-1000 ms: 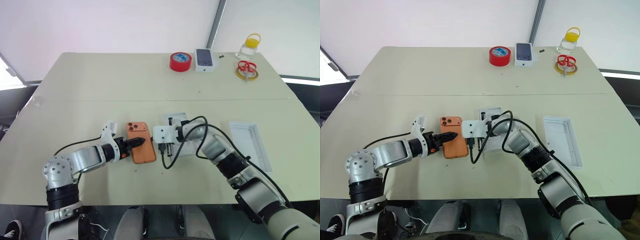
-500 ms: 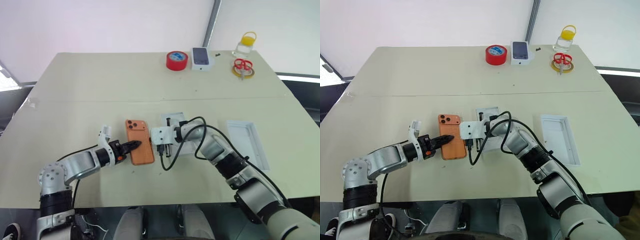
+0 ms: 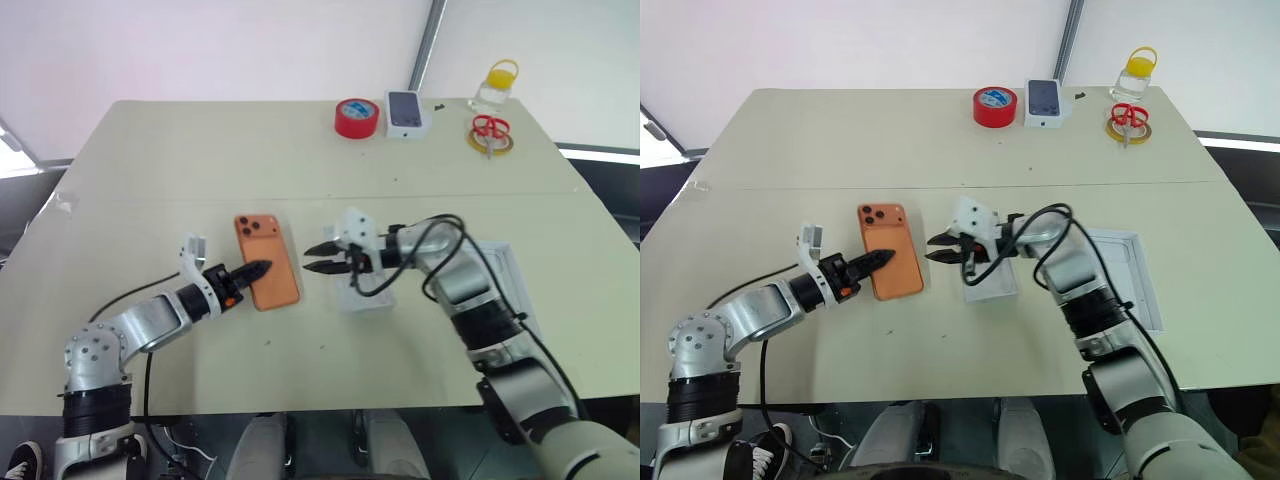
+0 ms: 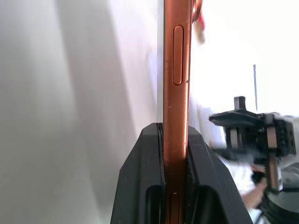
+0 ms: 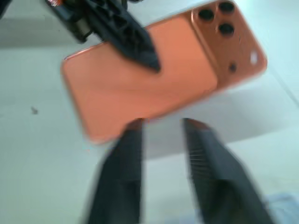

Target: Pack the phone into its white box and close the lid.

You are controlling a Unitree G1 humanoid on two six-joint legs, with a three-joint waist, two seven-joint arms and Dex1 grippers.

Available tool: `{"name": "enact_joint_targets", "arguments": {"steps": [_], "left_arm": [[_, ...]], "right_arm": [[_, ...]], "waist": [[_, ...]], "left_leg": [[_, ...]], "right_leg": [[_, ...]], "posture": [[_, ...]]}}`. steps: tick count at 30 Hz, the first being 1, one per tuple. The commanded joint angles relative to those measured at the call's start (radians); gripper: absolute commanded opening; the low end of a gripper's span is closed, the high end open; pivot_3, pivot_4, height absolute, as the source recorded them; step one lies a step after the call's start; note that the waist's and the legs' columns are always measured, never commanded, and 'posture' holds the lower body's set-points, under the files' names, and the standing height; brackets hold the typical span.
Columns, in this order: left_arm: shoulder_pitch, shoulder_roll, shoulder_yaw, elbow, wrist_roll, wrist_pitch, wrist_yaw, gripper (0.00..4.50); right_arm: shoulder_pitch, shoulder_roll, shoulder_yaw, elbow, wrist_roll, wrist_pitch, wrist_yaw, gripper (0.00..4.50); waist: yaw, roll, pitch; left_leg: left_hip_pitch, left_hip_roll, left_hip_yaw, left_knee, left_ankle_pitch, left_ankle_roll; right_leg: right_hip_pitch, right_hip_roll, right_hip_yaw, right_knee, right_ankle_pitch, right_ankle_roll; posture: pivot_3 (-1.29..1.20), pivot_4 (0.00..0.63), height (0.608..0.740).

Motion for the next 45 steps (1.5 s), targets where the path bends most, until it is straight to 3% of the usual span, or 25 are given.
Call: {"name": "enact_joint_targets", "arguments": {"steps": [1, 7, 11, 15, 25, 27, 30, 31, 40, 45], "left_arm": [[-0.013, 0.008, 0.019, -0.002, -0.039, -0.008, -0.106, 0.04], [-0.025, 0.011, -0.015, 0.005, 0.028, -0.016, -0.148, 0.04], [-0.038, -0.005, -0.014, 0.027, -0.001, -0.002, -0.164, 0.04], [-0.072, -0.010, -0.011, 0.061, -0.001, 0.008, -0.160, 0.04], [-0.085, -0.015, 0.000, 0.075, -0.020, 0.023, -0.151, 0.04], [-0.091, -0.018, -0.003, 0.076, -0.023, 0.022, -0.144, 0.04], [-0.112, -0.021, -0.007, 0.087, -0.028, 0.022, -0.134, 0.04], [-0.121, -0.020, -0.007, 0.095, -0.029, 0.025, -0.133, 0.04], [-0.247, -0.026, -0.002, 0.203, 0.016, 0.010, -0.148, 0.04], [-0.298, -0.081, -0.089, 0.240, 0.146, -0.003, -0.246, 0.04]], "right_arm": [[0.086, -0.116, -0.022, -0.105, 0.047, -0.050, 0.103, 3.36], [0.210, -0.227, -0.051, -0.174, 0.058, -0.191, 0.136, 3.36], [0.251, -0.243, -0.037, -0.162, 0.032, -0.268, 0.112, 3.36], [0.261, -0.238, -0.021, -0.120, -0.033, -0.331, 0.057, 2.06], [0.261, -0.243, -0.022, -0.082, -0.022, -0.333, 0.039, 2.06], [0.256, -0.237, -0.020, -0.078, -0.009, -0.310, 0.046, 1.52], [0.239, -0.220, -0.006, -0.067, -0.032, -0.303, 0.024, 0.15], [0.235, -0.213, -0.001, -0.064, -0.040, -0.300, 0.014, 0.06], [0.183, -0.105, 0.038, -0.103, -0.144, -0.152, -0.164, 0.06], [0.151, -0.031, 0.071, -0.132, -0.184, -0.055, -0.238, 0.06]], "waist": [[0.000, 0.000, 0.000], [-0.006, 0.000, 0.003], [-0.003, -0.001, 0.004], [-0.002, -0.002, 0.005], [-0.002, -0.004, 0.008], [-0.002, -0.004, 0.008], [-0.001, -0.004, 0.008], [0.000, -0.004, 0.008], [-0.006, -0.004, 0.008], [0.000, -0.004, 0.008]], "left_leg": [[-0.001, 0.000, 0.000, 0.000, 0.000, 0.001], [-0.002, 0.001, 0.002, 0.000, -0.001, 0.002], [-0.002, 0.002, 0.002, 0.001, 0.000, 0.001], [-0.002, 0.002, 0.002, 0.002, 0.000, 0.001], [-0.002, 0.002, 0.002, 0.002, 0.000, 0.001], [-0.002, 0.002, 0.002, 0.002, 0.000, 0.001], [-0.002, 0.002, 0.002, 0.003, 0.000, 0.001], [-0.002, 0.002, 0.002, 0.003, 0.000, 0.001], [-0.002, 0.002, 0.001, 0.003, 0.000, 0.000], [-0.002, 0.002, 0.001, 0.003, 0.002, -0.002]], "right_leg": [[0.000, 0.000, 0.000, -0.001, 0.000, 0.000], [-0.003, 0.000, 0.001, -0.002, 0.000, 0.001], [-0.002, 0.001, 0.001, -0.002, 0.000, 0.001], [-0.002, 0.001, 0.001, -0.001, 0.000, 0.001], [-0.002, 0.000, 0.001, -0.001, 0.000, 0.001], [-0.002, 0.000, 0.001, -0.001, 0.000, 0.001], [-0.002, 0.000, 0.001, -0.001, 0.000, 0.001], [-0.001, 0.000, 0.001, -0.001, 0.000, 0.001], [-0.001, 0.002, 0.001, 0.000, 0.000, 0.001], [-0.002, 0.002, 0.001, 0.001, 0.001, 0.001]], "posture": [[0.00, 0.150, 0.740], [0.00, 0.150, 0.740], [0.00, 0.150, 0.740], [0.00, 0.150, 0.740], [0.00, 0.150, 0.740], [0.00, 0.150, 0.740], [0.00, 0.150, 0.740], [0.00, 0.150, 0.740], [0.00, 0.150, 0.740], [0.00, 0.150, 0.740]]}}
